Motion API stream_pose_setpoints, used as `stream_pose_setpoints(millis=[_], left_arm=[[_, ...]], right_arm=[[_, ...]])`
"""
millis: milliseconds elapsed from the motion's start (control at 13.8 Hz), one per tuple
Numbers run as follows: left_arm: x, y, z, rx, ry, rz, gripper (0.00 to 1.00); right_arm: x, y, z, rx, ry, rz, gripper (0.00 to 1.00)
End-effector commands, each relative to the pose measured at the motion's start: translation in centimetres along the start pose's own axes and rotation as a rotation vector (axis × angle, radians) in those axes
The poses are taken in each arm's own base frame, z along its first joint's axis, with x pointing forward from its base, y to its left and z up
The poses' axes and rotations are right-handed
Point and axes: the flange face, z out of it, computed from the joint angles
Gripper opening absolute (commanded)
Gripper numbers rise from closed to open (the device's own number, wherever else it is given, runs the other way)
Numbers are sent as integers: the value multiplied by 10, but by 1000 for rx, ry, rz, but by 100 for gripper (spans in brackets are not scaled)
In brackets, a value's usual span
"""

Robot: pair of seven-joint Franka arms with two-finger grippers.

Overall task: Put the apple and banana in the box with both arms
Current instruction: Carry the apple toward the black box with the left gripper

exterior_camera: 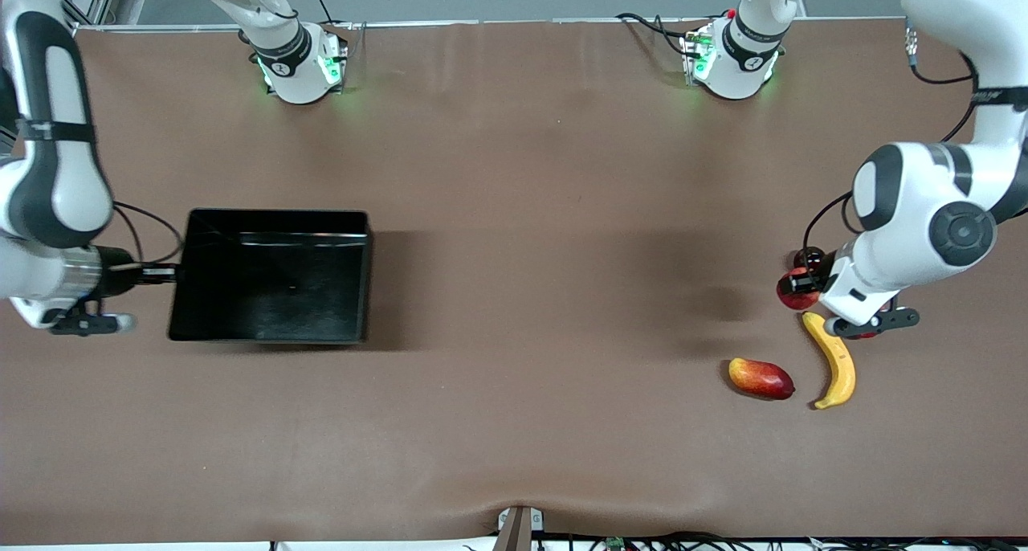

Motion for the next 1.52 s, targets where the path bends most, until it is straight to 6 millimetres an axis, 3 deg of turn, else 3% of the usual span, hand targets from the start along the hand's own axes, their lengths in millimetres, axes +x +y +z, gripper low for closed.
stream_pose_setpoints(millis=[0,217,361,578,723,940,1084,1301,1373,1446], left_arm=[[0,-4,-27,-4,-23,-16,0],[2,-7,-56,2,-44,-17,0],[3,-3,-64,0,-40,-14,0],[-1,24,-67,-6,-36,0,0],[-6,48,-64,-9,-39,-1,0],[-13,69,-67,-13,-34,21,0],[-14,73,-68,-5,-29,11,0],[-25,101,-75,-9,-17,49,0],[-28,112,-75,-11,-18,61,0],[-32,124,-72,-14,-25,58,0]], right_arm=[[-6,-71,-6,24,-12,-48,0],[-7,-159,11,53,-24,-15,0],[-12,-221,27,47,-14,-46,0],[-34,-321,53,21,27,-22,0],[-45,-378,86,10,58,-40,0],[-59,-426,128,4,69,-28,0],[-64,-449,156,43,64,2,0],[-56,-453,188,42,78,48,0],[-51,-447,187,44,79,59,15],[-45,-442,182,48,83,70,94]])
